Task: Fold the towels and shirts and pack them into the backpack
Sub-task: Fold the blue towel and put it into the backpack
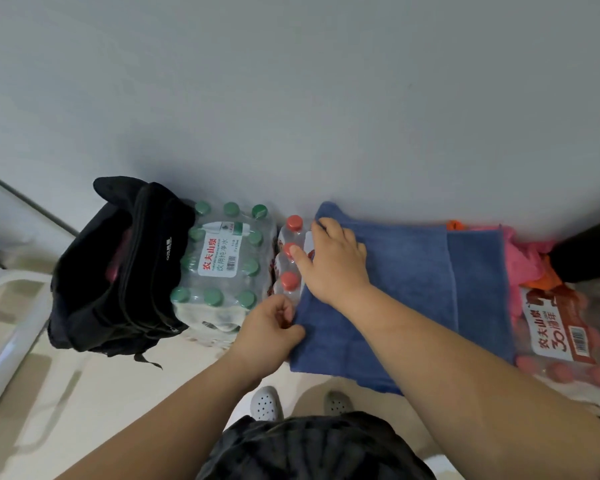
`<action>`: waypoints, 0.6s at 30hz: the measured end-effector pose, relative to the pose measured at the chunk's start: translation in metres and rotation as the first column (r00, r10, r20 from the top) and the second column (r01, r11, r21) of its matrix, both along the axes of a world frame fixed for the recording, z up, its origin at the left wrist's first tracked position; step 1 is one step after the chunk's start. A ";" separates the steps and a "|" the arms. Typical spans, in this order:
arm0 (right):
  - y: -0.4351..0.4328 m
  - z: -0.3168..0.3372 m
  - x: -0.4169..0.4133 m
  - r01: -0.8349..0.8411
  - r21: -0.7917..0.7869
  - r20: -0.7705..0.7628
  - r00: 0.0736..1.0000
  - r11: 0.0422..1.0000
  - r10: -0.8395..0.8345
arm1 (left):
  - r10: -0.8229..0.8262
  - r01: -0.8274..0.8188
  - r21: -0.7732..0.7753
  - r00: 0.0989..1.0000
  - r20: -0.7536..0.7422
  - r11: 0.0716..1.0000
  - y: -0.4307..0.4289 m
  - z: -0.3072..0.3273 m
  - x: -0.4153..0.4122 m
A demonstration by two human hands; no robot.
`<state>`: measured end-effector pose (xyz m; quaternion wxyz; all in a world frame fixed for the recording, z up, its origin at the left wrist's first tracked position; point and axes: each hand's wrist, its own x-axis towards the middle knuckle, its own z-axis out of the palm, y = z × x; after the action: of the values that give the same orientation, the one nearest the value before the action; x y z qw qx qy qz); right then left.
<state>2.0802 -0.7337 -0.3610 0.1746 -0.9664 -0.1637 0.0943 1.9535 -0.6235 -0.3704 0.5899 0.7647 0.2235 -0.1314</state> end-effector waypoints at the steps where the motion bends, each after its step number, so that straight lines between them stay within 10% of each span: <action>1: 0.008 0.003 -0.001 0.010 0.001 0.001 1.000 1.000 -0.010 | -0.023 0.023 0.021 0.999 0.026 1.000 0.008 0.000 -0.001; 18: 0.175 -0.011 -0.007 -0.044 0.320 -0.261 0.956 0.946 0.132 | -0.223 0.116 0.648 0.971 0.085 0.752 0.152 0.000 -0.017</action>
<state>2.0734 -0.5584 -0.3719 0.3413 -0.8955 -0.1937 0.2101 1.9364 -0.4715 -0.3700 0.2960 0.9444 0.1371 -0.0399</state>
